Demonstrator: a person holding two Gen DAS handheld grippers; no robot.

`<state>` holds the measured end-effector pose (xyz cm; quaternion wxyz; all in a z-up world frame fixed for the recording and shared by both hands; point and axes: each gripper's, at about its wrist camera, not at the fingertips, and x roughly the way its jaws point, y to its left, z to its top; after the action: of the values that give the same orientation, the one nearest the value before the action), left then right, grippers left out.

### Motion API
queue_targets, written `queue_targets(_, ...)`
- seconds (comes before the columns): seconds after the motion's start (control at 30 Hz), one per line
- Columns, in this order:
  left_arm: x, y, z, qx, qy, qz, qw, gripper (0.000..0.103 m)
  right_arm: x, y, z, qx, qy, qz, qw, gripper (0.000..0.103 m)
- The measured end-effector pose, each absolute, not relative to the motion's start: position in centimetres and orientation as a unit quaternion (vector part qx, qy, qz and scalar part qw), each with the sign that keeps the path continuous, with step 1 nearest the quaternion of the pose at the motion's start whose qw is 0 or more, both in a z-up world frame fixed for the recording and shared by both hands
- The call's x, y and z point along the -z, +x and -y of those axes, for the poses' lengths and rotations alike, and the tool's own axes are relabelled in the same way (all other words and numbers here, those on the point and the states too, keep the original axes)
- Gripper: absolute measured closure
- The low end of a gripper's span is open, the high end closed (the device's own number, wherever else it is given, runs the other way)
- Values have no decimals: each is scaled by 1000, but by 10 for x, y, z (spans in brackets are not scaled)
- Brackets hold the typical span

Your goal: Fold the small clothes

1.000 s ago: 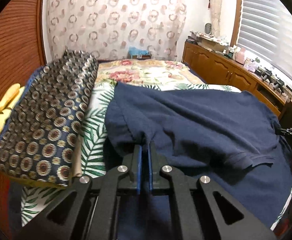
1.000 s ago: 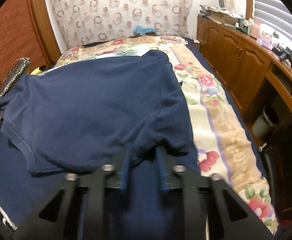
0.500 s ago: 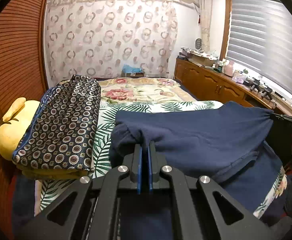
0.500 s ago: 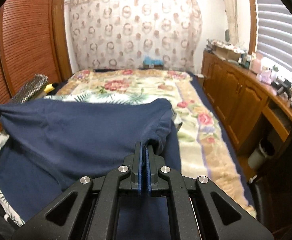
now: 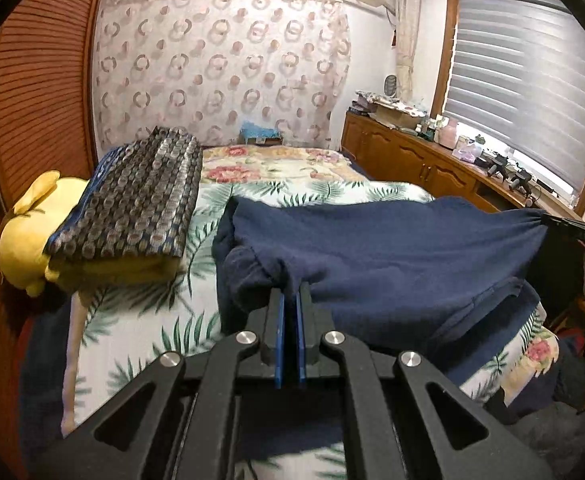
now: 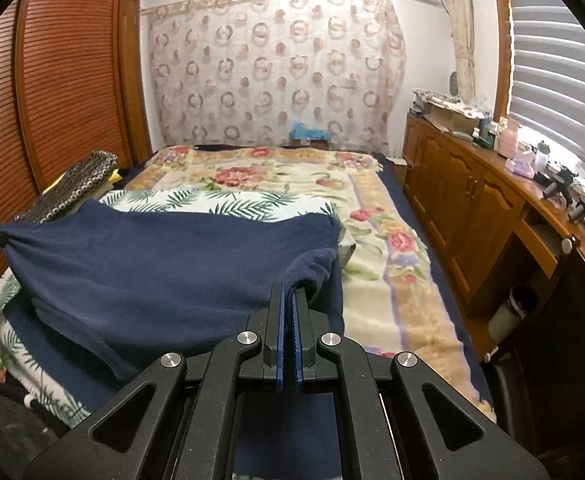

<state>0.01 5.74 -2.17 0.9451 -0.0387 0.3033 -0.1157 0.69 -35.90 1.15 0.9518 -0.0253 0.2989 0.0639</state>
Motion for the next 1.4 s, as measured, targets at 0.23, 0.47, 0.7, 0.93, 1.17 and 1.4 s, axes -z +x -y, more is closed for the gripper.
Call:
queue_targets(0.23, 62, -6, -63, 110, -52, -346, 930, 100, 26, -6, 363, -63, -11, -344, 937, 102)
queue_targets(0.47, 72, -11, -62, 111, -50, -364, 923, 92, 68, 0, 363, -58, -19, -403, 913, 99)
queue_targets(0.7, 69, -20, -73, 105, -56, -360, 925, 75, 43, -5, 363, -48, -35, -371, 927, 83)
queue_targets(0.93, 61, -24, -80, 87, -45, -350, 932, 53, 22, -3, 351, -45, -51, -340, 938, 63)
queue_targets(1.17, 65, -13, -83, 50, -41, -351, 934, 52, 38, 20, 312, -91, -46, -340, 935, 61)
queue_targets(1.4, 75, -2, -83, 44, -35, -362, 931, 52, 62, 49, 260, -145, -63, -359, 920, 61)
